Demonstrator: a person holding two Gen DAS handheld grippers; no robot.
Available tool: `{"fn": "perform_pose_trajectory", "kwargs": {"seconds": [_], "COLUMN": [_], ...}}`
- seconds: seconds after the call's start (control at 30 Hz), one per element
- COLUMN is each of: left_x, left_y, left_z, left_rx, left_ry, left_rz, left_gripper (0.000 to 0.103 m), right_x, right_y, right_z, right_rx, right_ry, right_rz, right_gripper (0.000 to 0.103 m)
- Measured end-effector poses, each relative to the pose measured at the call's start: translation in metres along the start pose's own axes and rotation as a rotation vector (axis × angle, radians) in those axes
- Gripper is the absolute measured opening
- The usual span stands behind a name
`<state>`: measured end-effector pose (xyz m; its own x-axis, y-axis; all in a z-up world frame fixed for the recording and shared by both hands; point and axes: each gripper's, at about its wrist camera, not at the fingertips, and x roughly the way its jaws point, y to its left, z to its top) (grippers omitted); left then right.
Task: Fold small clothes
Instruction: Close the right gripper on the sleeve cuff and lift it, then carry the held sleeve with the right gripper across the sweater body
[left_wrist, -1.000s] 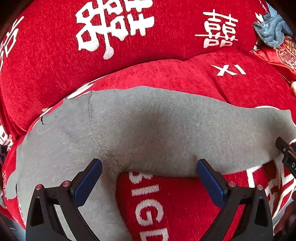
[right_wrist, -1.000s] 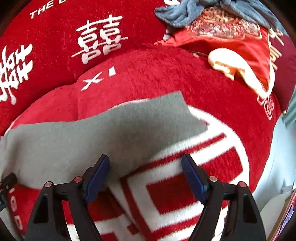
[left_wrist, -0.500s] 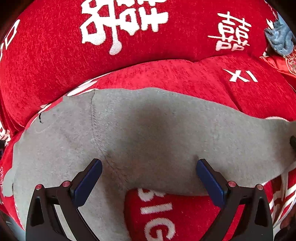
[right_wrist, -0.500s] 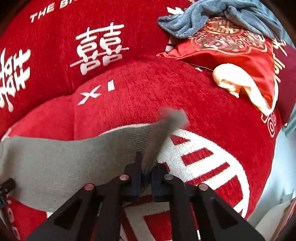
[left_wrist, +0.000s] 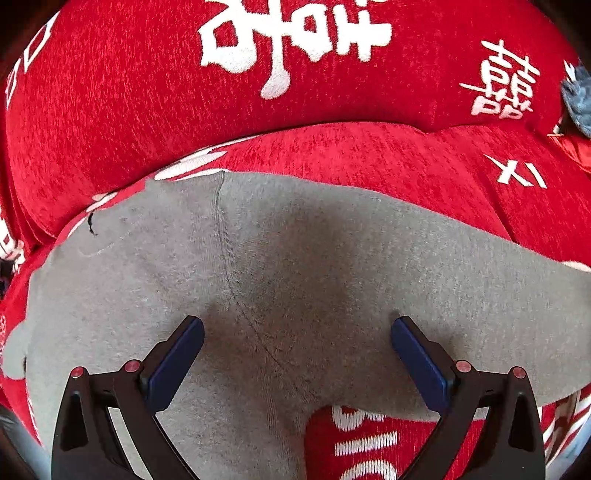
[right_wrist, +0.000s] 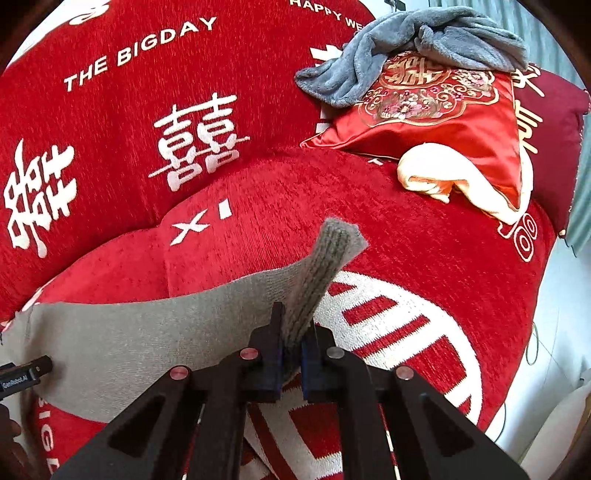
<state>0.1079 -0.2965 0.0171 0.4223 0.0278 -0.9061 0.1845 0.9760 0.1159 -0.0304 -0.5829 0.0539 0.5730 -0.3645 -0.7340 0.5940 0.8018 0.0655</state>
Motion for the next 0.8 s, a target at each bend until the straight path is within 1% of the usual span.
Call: {"fn": "perform_pose_trajectory", "kwargs": {"seconds": [0.13,0.23,0.27,0.33,0.4,0.5,0.63,0.8], "left_x": [-0.004,0.006,0.009,0.005,0.0,-0.005,-0.005,-0.018], "left_y": [0.008,0.011,0.01,0.011,0.017,0.034,0.061,0.09], "left_z": [-0.001,-0.001,-0.001,0.0,-0.002,-0.008,-0.021,-0.036], "left_rx": [-0.034,-0.037,-0.022,-0.005,-0.012,-0.044,-0.101,-0.139], "left_ry": [-0.008,0.037,0.047,0.037,0.037,0.025,0.044,0.026], "left_rz": [-0.01,0.006,-0.008,-0.013,-0.042,-0.04,-0.059,-0.076], "left_gripper": [0.102,0.102,0.102,0.102,0.102,0.102,0.102,0.102], "right_x": [-0.01,-0.014,-0.016,-0.02,-0.026,-0.038,-0.054,-0.079], "right_y": [0.001,0.004,0.004,0.006,0.009,0.015,0.029,0.058], "right_z": [-0.001,0.0,0.001,0.003,0.005,0.008,0.014,0.021], "right_rx": [0.003,0.0,0.0,-0.002,-0.012,-0.015,-0.028,-0.069], "right_ry": [-0.022,-0.027,-0.029,-0.032,-0.045,-0.065,-0.092,-0.136], "right_rz": [-0.008,-0.013,-0.014,-0.012,-0.012,-0.005,0.004,0.03], "right_gripper": [0.007,0.007,0.007,0.007,0.007,0.007,0.007,0.007]}}
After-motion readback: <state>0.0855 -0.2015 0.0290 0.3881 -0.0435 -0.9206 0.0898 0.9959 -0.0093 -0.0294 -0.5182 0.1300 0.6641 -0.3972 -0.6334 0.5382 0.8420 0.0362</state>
